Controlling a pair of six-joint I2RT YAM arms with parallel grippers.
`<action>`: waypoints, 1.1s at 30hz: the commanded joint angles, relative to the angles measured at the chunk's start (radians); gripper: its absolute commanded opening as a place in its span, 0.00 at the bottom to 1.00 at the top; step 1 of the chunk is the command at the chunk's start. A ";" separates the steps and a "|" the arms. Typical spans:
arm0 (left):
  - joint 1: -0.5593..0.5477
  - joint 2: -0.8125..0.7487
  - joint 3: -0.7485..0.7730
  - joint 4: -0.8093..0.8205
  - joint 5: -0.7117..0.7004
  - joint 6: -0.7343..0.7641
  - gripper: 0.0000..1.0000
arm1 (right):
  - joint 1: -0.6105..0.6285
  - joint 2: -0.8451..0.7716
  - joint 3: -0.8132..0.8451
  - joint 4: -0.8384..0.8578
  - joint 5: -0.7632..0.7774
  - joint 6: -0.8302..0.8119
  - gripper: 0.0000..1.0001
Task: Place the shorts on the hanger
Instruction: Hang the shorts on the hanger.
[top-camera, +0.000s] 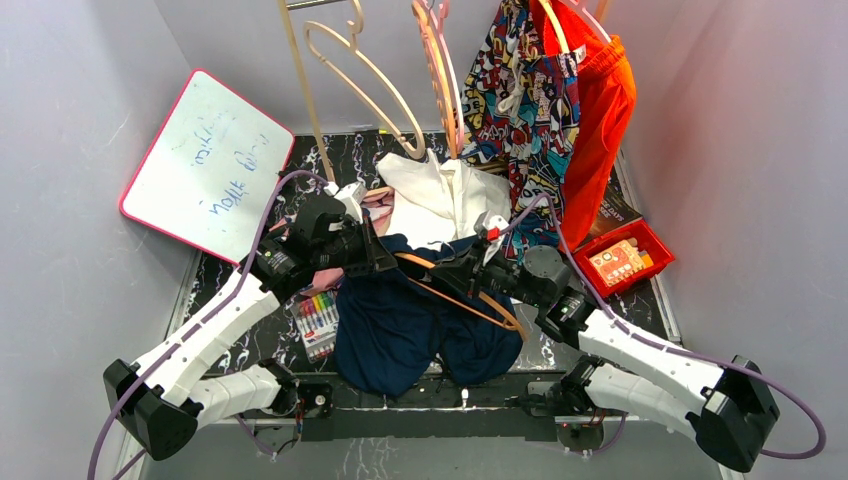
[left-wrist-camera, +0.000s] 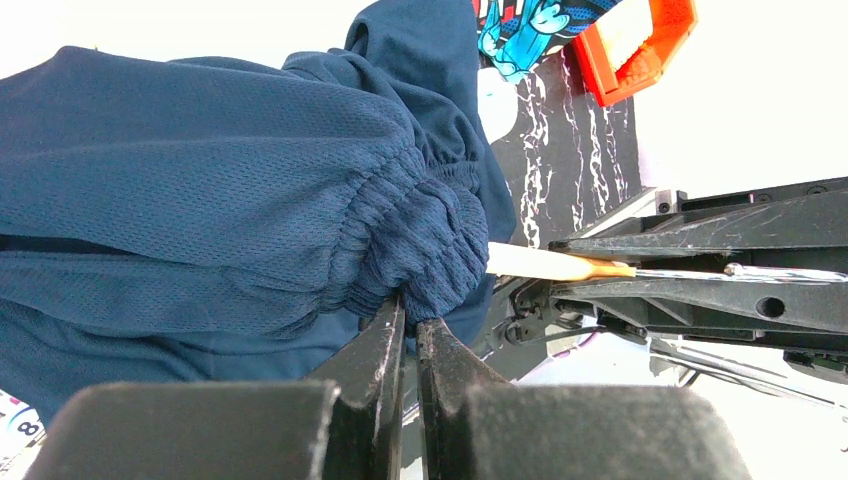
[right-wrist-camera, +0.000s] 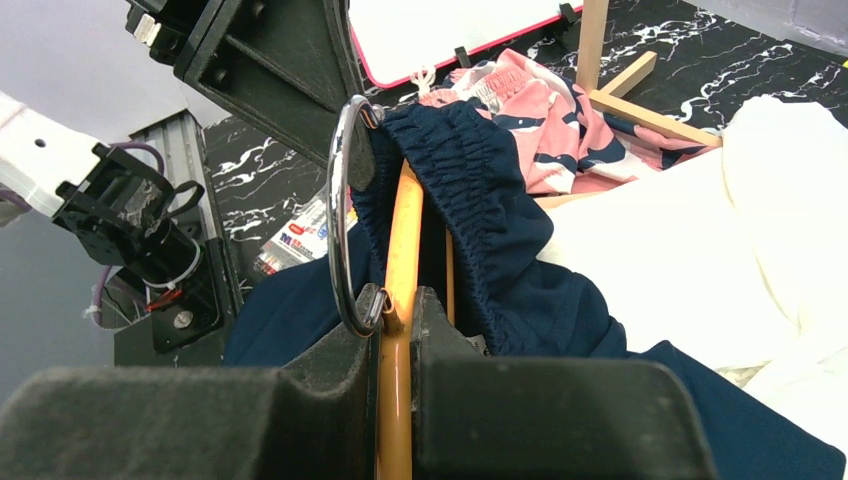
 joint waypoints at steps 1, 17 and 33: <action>-0.003 -0.016 0.031 0.024 0.060 -0.009 0.00 | 0.009 -0.016 0.002 0.216 0.007 0.070 0.00; -0.003 -0.039 0.132 -0.018 0.010 0.019 0.00 | 0.024 -0.057 0.008 0.045 -0.003 -0.025 0.00; -0.012 -0.031 0.070 -0.020 0.145 0.026 0.50 | 0.023 -0.002 -0.027 0.419 0.034 0.171 0.00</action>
